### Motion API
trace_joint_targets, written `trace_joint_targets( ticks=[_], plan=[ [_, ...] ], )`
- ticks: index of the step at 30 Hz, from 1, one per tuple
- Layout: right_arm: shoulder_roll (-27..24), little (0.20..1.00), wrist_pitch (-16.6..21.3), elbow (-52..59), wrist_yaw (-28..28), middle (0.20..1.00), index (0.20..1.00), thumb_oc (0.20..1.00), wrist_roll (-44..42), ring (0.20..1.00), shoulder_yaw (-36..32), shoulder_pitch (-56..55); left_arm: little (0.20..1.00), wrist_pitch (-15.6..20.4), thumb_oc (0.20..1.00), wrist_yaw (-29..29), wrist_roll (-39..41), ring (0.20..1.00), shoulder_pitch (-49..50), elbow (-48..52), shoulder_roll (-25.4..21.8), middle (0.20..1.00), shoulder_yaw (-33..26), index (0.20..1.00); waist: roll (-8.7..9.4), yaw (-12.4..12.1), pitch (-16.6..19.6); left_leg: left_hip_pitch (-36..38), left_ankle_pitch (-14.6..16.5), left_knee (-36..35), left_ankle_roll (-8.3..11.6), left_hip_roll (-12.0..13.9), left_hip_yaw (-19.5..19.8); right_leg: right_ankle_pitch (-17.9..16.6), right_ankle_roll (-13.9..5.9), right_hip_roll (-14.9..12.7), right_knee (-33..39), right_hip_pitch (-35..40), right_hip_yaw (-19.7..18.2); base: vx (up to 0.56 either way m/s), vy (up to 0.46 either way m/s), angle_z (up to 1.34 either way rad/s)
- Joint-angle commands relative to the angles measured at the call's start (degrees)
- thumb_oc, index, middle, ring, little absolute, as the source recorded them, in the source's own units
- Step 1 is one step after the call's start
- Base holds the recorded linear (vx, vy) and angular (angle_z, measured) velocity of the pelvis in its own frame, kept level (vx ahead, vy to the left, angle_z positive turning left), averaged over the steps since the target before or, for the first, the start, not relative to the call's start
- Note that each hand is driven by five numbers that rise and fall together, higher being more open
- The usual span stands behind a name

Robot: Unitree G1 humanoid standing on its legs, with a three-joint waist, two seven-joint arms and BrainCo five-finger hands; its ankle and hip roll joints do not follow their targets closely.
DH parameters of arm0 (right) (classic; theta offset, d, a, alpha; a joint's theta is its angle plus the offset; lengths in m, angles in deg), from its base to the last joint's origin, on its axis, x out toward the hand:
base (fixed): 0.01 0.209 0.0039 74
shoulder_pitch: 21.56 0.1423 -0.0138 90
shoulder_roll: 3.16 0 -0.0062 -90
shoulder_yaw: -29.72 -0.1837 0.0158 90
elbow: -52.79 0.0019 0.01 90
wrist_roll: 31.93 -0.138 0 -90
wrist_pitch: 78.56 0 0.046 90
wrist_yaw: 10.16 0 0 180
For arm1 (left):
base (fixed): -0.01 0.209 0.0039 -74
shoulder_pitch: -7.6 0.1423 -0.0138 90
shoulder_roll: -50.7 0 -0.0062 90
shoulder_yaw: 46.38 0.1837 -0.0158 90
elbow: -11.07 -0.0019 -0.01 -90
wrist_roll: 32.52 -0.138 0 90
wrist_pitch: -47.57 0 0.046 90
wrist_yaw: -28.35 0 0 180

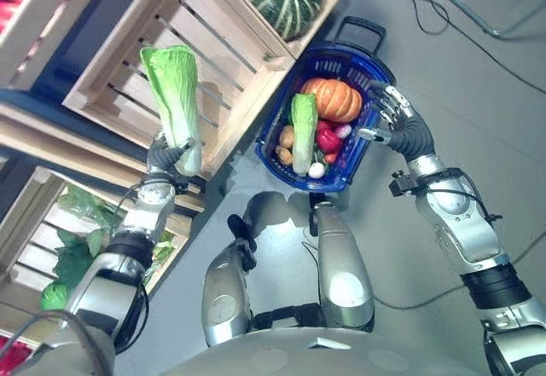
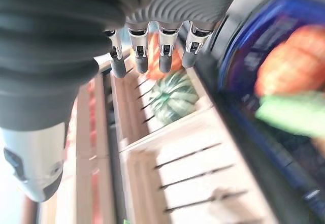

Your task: Pick up fruits and vegetables into the basket

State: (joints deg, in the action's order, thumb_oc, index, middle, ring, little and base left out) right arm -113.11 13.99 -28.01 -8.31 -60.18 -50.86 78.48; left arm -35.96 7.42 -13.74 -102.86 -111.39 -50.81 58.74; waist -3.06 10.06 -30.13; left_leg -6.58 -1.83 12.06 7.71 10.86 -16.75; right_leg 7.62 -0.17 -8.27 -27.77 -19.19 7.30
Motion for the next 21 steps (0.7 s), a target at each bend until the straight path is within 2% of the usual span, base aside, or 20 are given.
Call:
trace_joint_targets(
  ticks=[1, 4, 5, 7, 11, 17, 21],
  plan=[
    [4.38, 1.0, 0.91, 3.59, -2.29, 1.0, 1.0, 1.0, -7.98, 1.0, 0.12, 1.28, 0.2, 6.65, 0.2, -1.69, -6.43, 0.2, 3.23, 6.38, -2.85, 0.2, -2.02, 0.2, 2.64, -1.51, 9.35, 0.26, 7.41, 4.79, -3.84, -2.65, -0.3, -1.66, -3.53, -1.98, 11.02, 8.77, 1.33, 0.15, -0.079, 0.22],
    [7.5, 1.0, -1.76, 3.77, -3.5, 1.0, 1.0, 1.0, -15.45, 1.0, 1.97, 1.89, 0.2, 7.17, 0.2, 0.05, -10.55, 0.2, 4.99, 12.51, -3.69, 0.2, -1.82, 0.2, 2.99, -3.39, 12.41, 3.9, 7.54, 2.56, -4.07, -2.92, 0.29, -2.17, -4.13, -1.91, 13.95, 13.53, 2.53, 0.15, -0.079, 0.22],
    [7.5, 1.0, -1.76, 3.77, -3.5, 1.0, 1.0, 1.0, -15.45, 1.0, 1.97, 1.89, 0.2, 7.17, 0.2, 0.05, -10.55, 0.2, 4.99, 12.51, -3.69, 0.2, -1.82, 0.2, 2.99, -3.39, 12.41, 3.9, 7.54, 2.56, -4.07, -2.92, 0.29, -2.17, -4.13, -1.91, 13.95, 13.53, 2.53, 0.1, -0.067, 0.24],
    [10.57, 1.0, -2.69, 3.58, -2.52, 1.0, 1.0, 1.0, -19.04, 1.0, 4.37, 2.37, 0.2, 6.25, 0.2, 0.66, -13.27, 0.2, 5.64, 17.53, -4.13, 0.2, -0.83, 0.2, 3.29, -4.97, 14.98, 6.0, 7.49, 0.94, -4.11, -2.89, 0.91, -2.49, -4.59, -1.77, 15.54, 16.14, 3.46, 0.15, -0.099, 0.23],
    [14.25, 1.0, -1.46, 3.88, 0.28, 1.0, 1.0, 1.0, -21.41, 1.0, 7.82, 3.46, 0.2, 6.26, 0.2, 1.03, -21.34, 0.2, 5.62, 22.76, -4.45, 0.2, 1.47, 0.2, 3.95, -6.81, 18.02, 8.44, 7.29, -1.52, -4.1, -2.88, 1.56, -3.3, -5.29, -1.47, 18.12, 19.04, 4.5, 0.09, -0.083, 0.18],
    [16.93, 1.0, -2.33, 2.83, 4.83, 1.0, 1.0, 1.0, -22.57, 1.0, 12.3, 6.27, 0.2, 6.21, 0.2, -0.13, -30.82, 0.2, 3.97, 27.28, -4.45, 0.2, 4.9, 0.2, 4.49, -8.16, 20.44, 11.59, 7.8, -3.75, -4.06, -2.96, 1.67, -3.53, -5.83, -1.32, 20.26, 22.13, 5.27, 0.05, -0.012, 0.11],
    [17.78, 1.0, -3.0, 2.02, 8.58, 1.0, 1.0, 1.0, -24.46, 1.0, 13.81, 7.54, 0.2, 5.0, 0.2, -0.07, -34.28, 0.2, 2.32, 29.56, -4.51, 0.2, 6.77, 0.2, 4.84, -8.58, 21.3, 12.58, 8.21, -4.3, -4.09, -3.02, 1.63, -3.56, -6.04, -1.31, 20.85, 23.05, 5.57, 0.02, -0.007, 0.04]
  ],
)
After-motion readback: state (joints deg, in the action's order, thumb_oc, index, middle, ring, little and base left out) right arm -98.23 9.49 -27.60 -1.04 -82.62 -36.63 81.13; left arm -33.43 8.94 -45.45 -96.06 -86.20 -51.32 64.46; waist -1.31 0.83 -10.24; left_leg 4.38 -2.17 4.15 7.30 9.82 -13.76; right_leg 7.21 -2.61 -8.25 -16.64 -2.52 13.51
